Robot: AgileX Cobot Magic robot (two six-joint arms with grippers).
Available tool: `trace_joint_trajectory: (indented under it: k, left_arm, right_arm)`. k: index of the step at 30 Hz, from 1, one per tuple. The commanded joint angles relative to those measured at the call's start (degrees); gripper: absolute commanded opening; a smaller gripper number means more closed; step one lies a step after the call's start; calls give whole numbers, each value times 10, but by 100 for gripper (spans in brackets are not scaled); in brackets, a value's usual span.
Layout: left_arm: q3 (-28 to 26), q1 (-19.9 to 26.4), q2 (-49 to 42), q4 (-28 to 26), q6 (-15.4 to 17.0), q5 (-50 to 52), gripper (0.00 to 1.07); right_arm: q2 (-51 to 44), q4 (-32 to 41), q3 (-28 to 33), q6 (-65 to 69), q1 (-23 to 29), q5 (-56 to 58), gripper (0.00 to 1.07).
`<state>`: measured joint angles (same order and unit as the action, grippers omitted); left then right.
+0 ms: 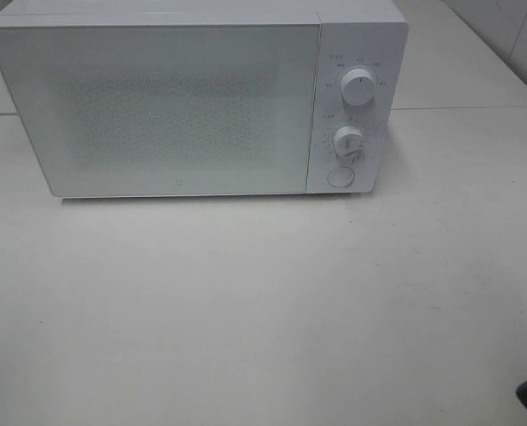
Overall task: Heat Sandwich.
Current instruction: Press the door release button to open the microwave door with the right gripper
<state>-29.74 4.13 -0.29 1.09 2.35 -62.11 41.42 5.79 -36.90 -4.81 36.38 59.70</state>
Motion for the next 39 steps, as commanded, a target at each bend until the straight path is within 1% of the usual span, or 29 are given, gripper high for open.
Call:
trace_joint_trajectory:
  k: [1,3,4,5,7,8,9,11,12,13,16,17,18,21,22,25,26,27,29,30,34,35,39]
  left_arm:
    - [1,3,-9,-3,0,8,98]
    - [1,3,-9,-3,0,8,98]
    - [1,3,-9,-3,0,8,98]
    - [1,3,-9,-3,0,8,98]
    - [1,3,-9,-3,0,8,98]
    - [1,3,-9,-3,0,8,98]
    - [1,3,-9,-3,0,8,98]
    - [1,3,-9,-3,0,8,98]
    - [1,3,-9,-3,0,8,98]
    - [1,3,-9,-3,0,8,98]
    - [1,3,-9,-3,0,8,98]
    - [1,3,-9,-3,0,8,98]
    - [1,3,-9,-3,0,8,98]
    - [1,3,-9,-3,0,8,98]
    - [1,3,-9,-3,0,8,98]
    - [1,3,-9,-3,0,8,98]
    - [1,3,-9,-3,0,8,98]
    - [1,3,-9,-3,0,8,98]
    - [1,3,-9,-3,0,8,98]
    - [1,3,-9,-3,0,8,98]
    - [1,3,-9,-3,0,8,98]
    - [1,3,-9,-3,0,8,98]
    - [1,3,-9,-3,0,8,98]
  right_arm:
    - [-70,-5,0,-1,-5,18,76]
    - [-118,-9,0,-1,-5,26,76]
    - [-118,-9,0,-1,-5,26,76]
    - [-158,-19,1,1,-5,37,76]
    - [-195,-36,1,12,-5,50,76]
    - [-223,-63,1,30,-5,62,76]
    - [-223,-63,1,30,-5,62,76]
    - [-244,-87,1,48,-9,73,76]
    - [-262,-114,1,63,-25,79,76]
    - [-262,-114,1,63,-25,79,76]
    - [-287,-135,1,75,-60,76,76]
    - [-304,-136,1,75,-88,70,76]
    - [-304,-136,1,75,-88,70,76]
    - [-332,-133,1,79,-124,55,76]
    - [-332,-133,1,79,-124,55,76]
    - [-354,-133,14,86,-146,38,76]
    - [-368,-133,32,88,-159,29,76]
    - [-368,-133,32,88,-159,29,76]
    - [-380,-133,52,88,-171,26,76]
    - [-392,-133,64,88,-186,19,76]
    - [-413,-131,69,92,-207,-1,76]
    - [-434,-127,85,92,-226,-27,76]
    - [-433,-121,85,83,-245,-27,76]
